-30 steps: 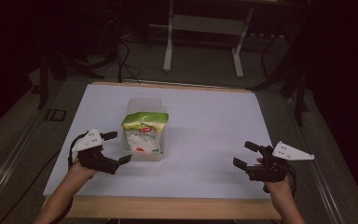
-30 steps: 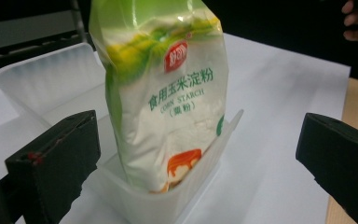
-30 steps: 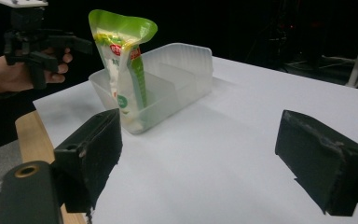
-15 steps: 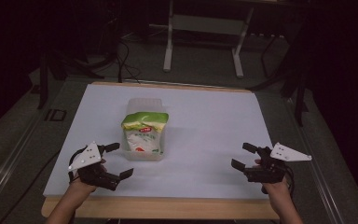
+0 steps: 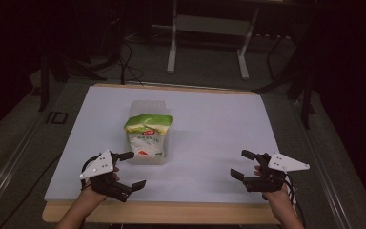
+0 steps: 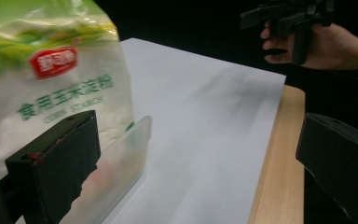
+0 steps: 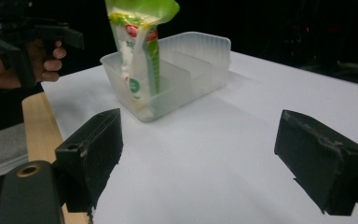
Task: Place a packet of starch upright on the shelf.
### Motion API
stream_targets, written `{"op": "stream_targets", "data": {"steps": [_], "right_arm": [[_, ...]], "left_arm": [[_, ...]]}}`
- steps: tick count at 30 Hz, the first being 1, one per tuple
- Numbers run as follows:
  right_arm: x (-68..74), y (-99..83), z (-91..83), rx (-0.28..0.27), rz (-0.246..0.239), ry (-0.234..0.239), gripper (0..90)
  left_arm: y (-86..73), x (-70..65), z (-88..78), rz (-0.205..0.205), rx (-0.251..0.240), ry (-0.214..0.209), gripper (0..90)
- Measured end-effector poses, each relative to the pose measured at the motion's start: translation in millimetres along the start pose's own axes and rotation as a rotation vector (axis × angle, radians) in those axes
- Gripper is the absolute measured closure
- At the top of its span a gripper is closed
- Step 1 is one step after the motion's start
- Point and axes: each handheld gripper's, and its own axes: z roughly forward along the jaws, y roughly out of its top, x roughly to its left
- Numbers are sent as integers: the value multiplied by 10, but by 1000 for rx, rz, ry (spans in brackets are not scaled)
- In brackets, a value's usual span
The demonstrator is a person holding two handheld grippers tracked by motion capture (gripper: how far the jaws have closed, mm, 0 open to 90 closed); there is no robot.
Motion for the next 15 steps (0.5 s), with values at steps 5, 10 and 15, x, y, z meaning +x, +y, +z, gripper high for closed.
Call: {"op": "stream_targets", "data": {"steps": [5,10,15], "right_arm": [[71,-48,52,-2,-34,32,151],[116,-85,90,-5,-70,47,151],[128,-132,121,-10,-99,53,153]], "left_arm": [[-17,-37,65,1,10,-24,0],[-48,-50,103,-9,6,-46,0],[-91,-55,120,13,29,-16,0]]}}
